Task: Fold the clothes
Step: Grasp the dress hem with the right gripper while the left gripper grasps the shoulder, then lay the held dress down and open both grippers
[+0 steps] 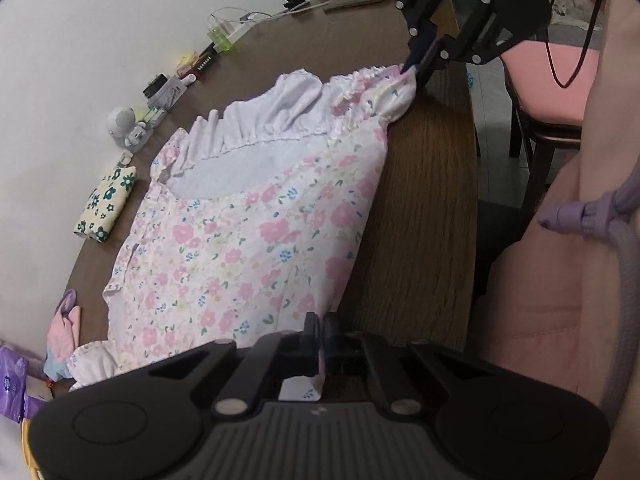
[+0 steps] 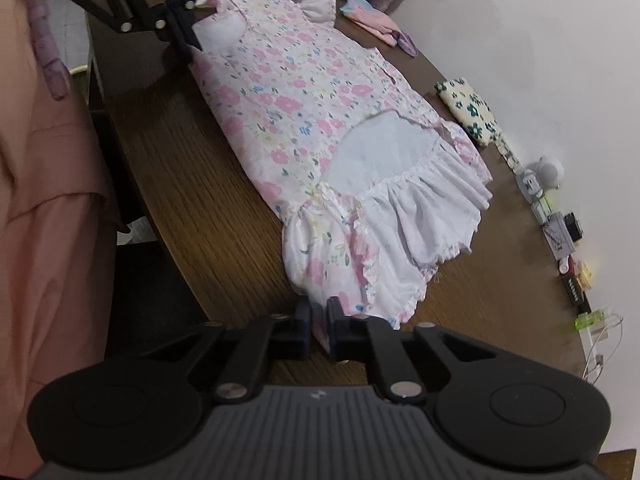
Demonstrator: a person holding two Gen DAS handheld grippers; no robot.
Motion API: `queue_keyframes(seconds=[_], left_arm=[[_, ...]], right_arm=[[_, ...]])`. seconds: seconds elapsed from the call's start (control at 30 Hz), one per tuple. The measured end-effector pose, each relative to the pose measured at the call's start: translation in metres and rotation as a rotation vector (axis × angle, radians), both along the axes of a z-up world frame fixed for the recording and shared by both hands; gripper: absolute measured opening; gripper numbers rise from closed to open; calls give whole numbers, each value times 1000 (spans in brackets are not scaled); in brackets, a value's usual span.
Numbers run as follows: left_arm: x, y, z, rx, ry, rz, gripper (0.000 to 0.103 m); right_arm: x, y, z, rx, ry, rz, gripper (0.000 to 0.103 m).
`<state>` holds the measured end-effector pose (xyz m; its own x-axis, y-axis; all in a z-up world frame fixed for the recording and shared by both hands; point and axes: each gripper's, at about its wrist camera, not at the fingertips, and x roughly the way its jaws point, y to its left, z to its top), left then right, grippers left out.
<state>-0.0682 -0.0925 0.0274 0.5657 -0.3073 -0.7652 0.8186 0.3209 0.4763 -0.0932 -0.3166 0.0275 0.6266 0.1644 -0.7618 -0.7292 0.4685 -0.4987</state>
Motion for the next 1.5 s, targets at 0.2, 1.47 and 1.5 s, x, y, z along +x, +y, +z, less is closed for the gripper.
queue_keyframes(seconds=[0.2, 1.47, 1.5], left_arm=[[5, 5, 16, -20, -21, 22, 1], [155, 2, 1, -43, 19, 178, 0], [156, 2, 0, -44, 23, 179, 0]], right_arm=[[6, 0, 14, -21, -49, -14, 6], [178, 23, -14, -42, -83, -53, 5], [179, 23, -16, -39, -82, -55, 5]])
